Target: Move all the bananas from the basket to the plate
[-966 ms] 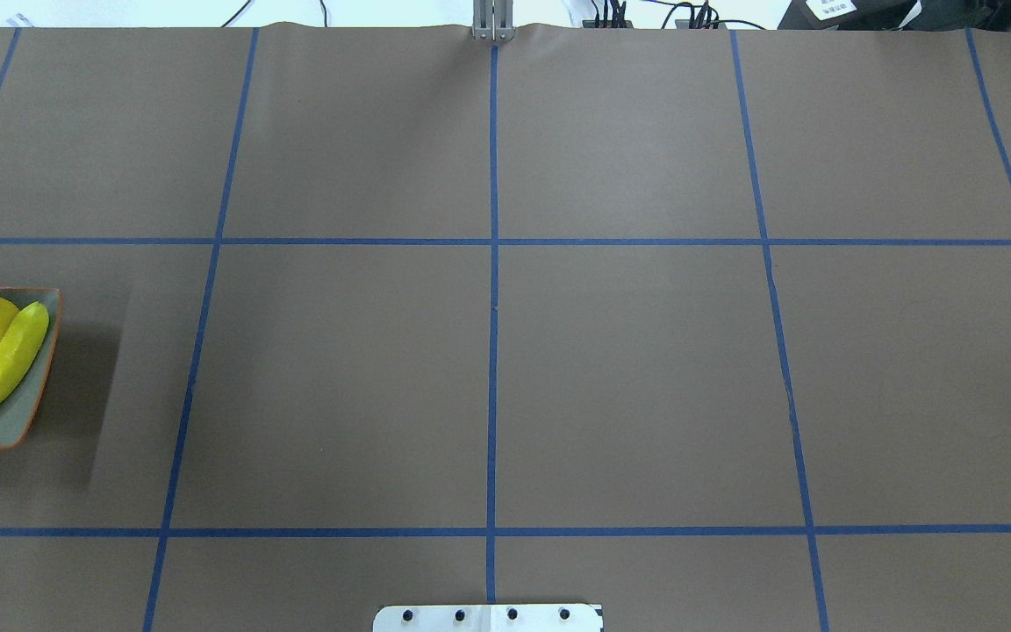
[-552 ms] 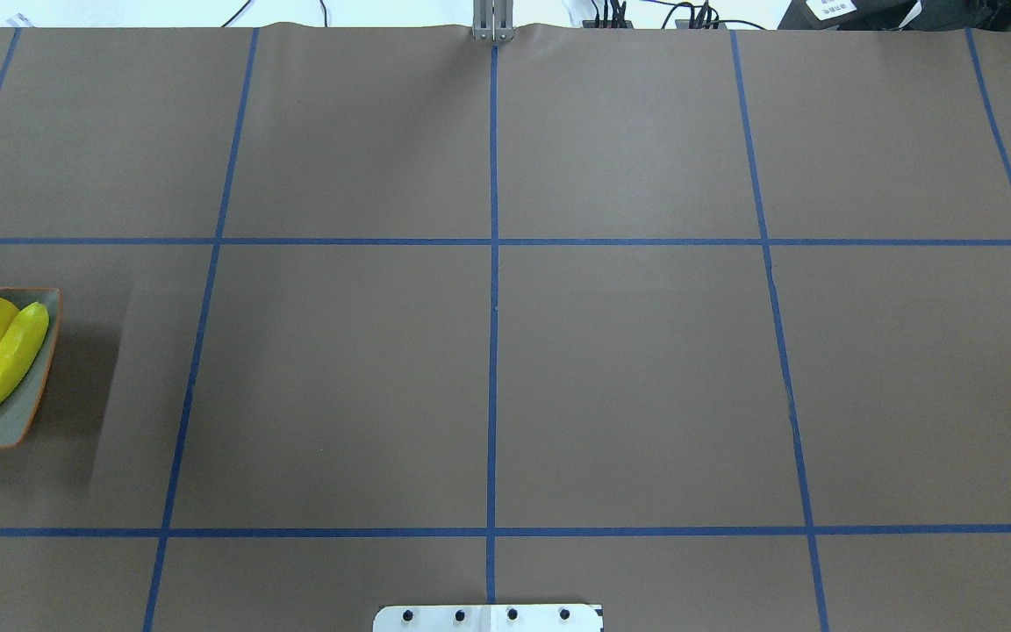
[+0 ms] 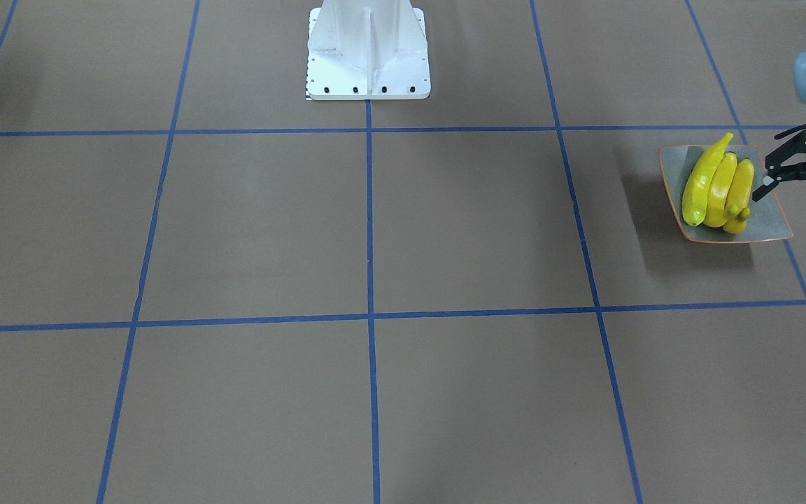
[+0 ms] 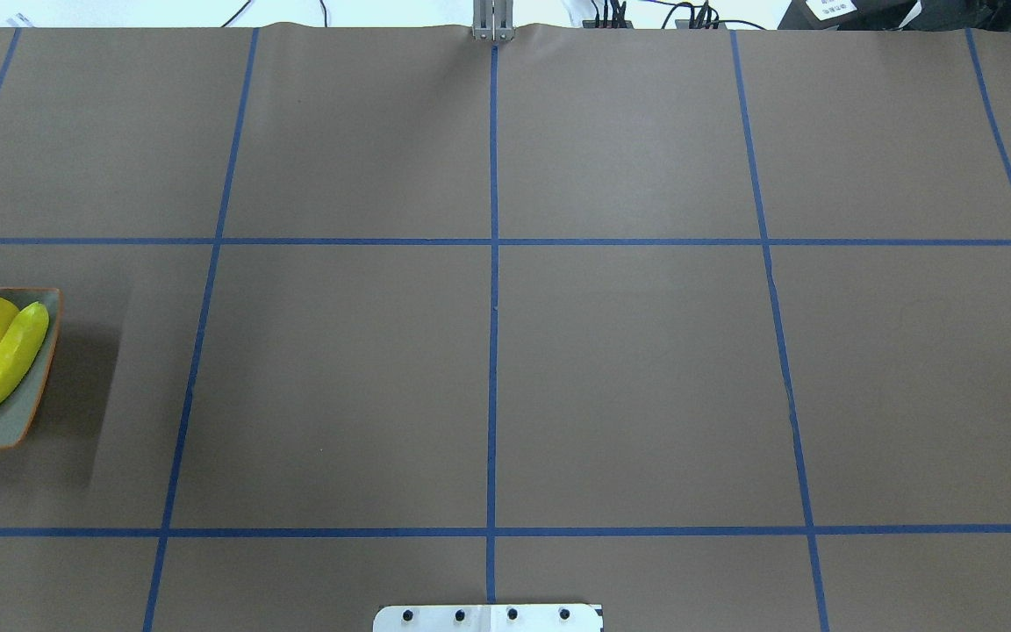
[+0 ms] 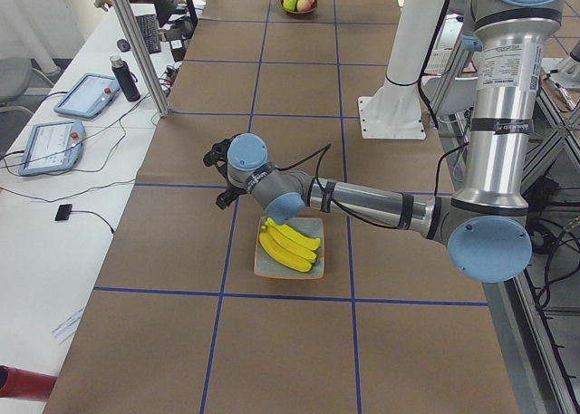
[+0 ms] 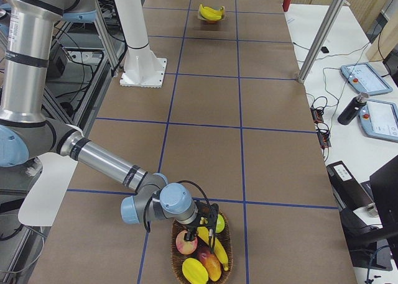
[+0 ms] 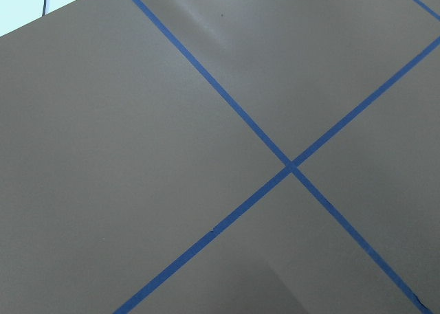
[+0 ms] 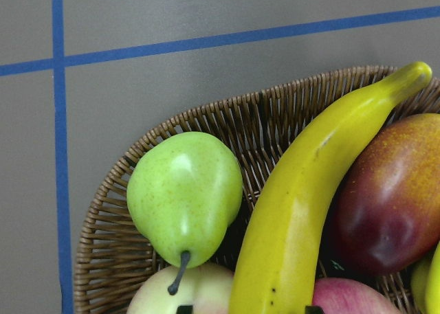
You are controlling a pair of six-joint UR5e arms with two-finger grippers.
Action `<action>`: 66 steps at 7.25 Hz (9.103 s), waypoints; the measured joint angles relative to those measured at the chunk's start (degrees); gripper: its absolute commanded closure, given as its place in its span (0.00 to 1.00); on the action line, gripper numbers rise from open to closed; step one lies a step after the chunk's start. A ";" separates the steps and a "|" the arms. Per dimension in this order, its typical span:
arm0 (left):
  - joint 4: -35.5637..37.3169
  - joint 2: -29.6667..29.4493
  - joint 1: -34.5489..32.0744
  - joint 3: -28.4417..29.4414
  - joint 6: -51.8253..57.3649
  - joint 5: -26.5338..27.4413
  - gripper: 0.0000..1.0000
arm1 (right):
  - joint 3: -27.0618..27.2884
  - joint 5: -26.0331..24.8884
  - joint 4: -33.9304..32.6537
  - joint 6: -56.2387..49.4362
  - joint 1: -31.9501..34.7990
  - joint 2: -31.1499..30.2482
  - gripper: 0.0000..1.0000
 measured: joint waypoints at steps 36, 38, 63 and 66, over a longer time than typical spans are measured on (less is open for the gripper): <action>0.63 -0.78 0.23 1.41 -0.10 0.00 0.00 | 21.22 -6.50 -20.59 -3.88 7.33 9.69 1.00; 0.65 -1.43 0.25 1.35 -1.28 0.00 0.00 | 23.31 -5.13 -24.06 -1.81 5.99 12.80 1.00; -58.07 -40.33 43.31 20.46 -38.34 44.73 0.00 | 28.72 4.30 -24.53 59.19 -33.63 46.61 1.00; -59.37 -41.49 41.98 20.98 -36.99 49.13 0.00 | 29.01 4.20 -24.69 61.54 -35.05 46.52 1.00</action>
